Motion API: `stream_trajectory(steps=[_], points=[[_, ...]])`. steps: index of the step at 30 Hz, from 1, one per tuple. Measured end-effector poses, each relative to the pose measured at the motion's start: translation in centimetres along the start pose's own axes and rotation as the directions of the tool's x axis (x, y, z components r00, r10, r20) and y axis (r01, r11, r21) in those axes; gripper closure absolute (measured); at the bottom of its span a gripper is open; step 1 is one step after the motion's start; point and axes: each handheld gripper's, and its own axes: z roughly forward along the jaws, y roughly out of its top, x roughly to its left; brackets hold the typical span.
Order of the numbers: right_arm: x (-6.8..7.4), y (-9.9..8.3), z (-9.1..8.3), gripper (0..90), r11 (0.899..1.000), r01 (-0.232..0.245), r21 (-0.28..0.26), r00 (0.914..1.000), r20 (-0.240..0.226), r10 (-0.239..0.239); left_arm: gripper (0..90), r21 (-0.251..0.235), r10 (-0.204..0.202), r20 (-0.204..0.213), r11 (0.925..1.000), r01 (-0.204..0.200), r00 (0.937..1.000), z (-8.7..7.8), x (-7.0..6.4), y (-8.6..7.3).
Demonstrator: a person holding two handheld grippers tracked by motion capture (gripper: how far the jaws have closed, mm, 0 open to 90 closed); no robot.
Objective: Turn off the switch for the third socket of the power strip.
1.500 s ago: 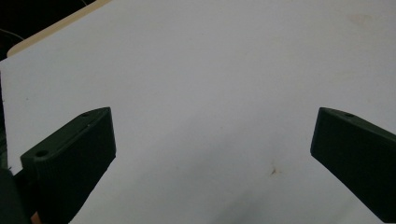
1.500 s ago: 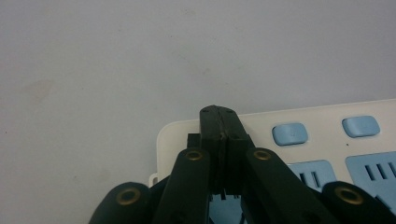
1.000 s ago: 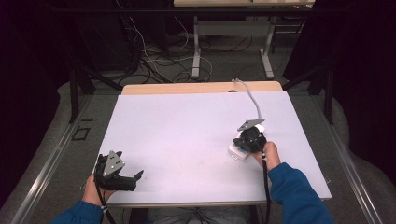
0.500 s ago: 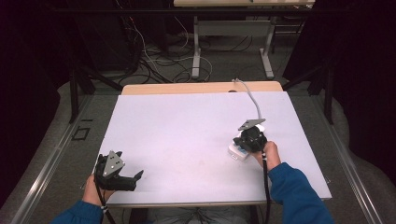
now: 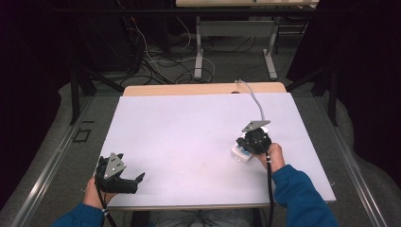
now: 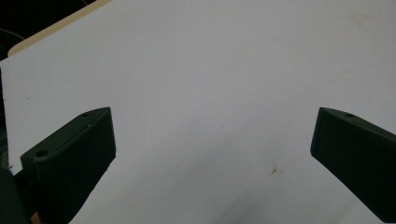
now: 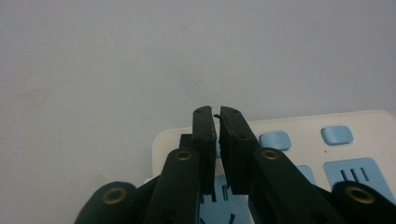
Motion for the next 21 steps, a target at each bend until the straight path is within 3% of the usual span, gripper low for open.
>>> stream_trajectory(steps=[2, 12, 14, 21], points=[[0.0, 0.0, -0.2, 75.8, 0.999, -0.002, -0.033, 1.0, -0.005, 0.001, 0.0, -0.004, -0.004, 0.0, 1.0, 0.004, 1.0, 0.0, 0.0, 0.0], [0.0, -0.1, -1.9, 40.5, 1.0, -0.005, -0.03, 0.9994, -0.034, 0.004, 0.0, -0.004, -0.005, 0.001, 1.0, 0.005, 1.0, 0.0, 0.0, 0.0], [0.1, -0.2, -2.2, 29.8, 1.0, -0.002, -0.029, 0.9995, -0.032, 0.001, 0.0, -0.006, -0.006, -0.001, 1.0, 0.006, 1.0, 0.0, 0.0, 0.0], [0.3, -0.6, -3.3, 16.3, 0.999, 0.004, -0.041, 0.9996, -0.027, -0.005, 0.0, -0.006, -0.005, -0.002, 1.0, 0.005, 1.0, -0.1, 0.0, 0.0]])
